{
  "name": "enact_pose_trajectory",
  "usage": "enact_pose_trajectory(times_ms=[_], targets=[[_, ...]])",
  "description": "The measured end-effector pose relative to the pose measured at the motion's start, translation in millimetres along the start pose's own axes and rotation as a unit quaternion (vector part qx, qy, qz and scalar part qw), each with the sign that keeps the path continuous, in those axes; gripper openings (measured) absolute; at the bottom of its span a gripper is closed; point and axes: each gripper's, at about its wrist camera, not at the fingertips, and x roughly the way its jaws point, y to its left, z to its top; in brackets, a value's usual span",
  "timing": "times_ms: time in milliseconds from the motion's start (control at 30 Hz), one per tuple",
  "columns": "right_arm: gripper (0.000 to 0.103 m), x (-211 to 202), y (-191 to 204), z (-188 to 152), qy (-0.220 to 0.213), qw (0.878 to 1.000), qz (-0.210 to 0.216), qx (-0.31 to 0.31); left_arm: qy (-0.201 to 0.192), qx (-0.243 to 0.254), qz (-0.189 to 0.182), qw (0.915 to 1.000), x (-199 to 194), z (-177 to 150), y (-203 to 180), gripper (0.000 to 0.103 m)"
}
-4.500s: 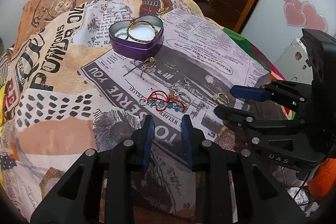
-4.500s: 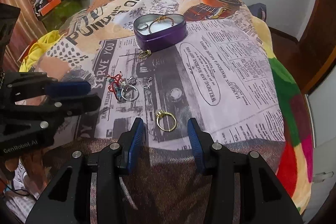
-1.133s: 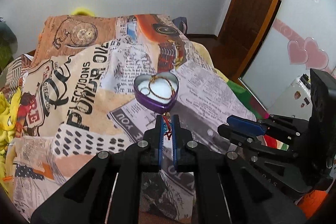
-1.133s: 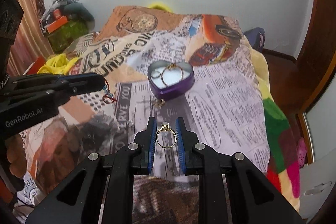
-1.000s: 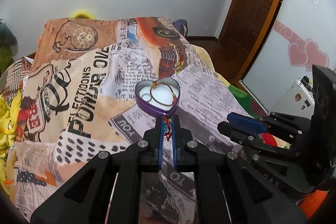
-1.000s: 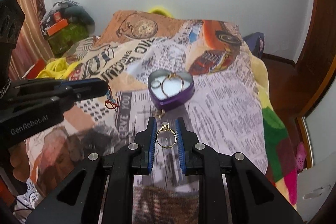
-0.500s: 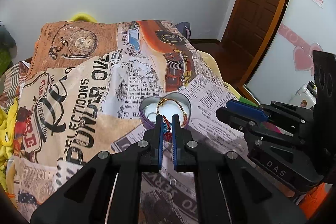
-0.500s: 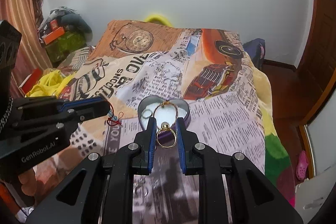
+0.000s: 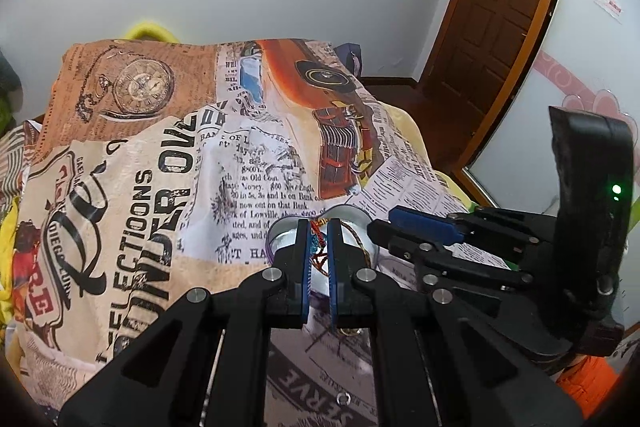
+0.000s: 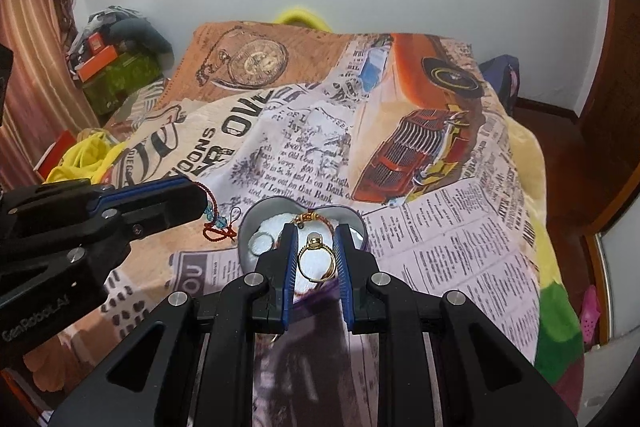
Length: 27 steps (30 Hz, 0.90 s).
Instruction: Organize jewelry
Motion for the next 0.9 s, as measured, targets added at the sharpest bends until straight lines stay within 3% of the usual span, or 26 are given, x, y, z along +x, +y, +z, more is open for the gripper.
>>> enact_pose_trajectory(times_ms=[400,733,900], targets=[[0.017,34.3,-5.8,7.7,0.053,0.998,0.019,0.000,0.042,-0.013,-0.010,0.9990,38.1,-5.6,11.8,0.006],[0.017,35.3,-6.7,7.6,0.069,0.997,0.025,0.005,0.036,-0.010,-0.011,0.9992,34.1,-2.9,11.6,0.006],[0.025,26.4,-5.5,9.7,0.069,0.997,0.027,0.011,0.036,-0.010,-0.010,0.9992,23.3,-2.1,9.4,0.007]])
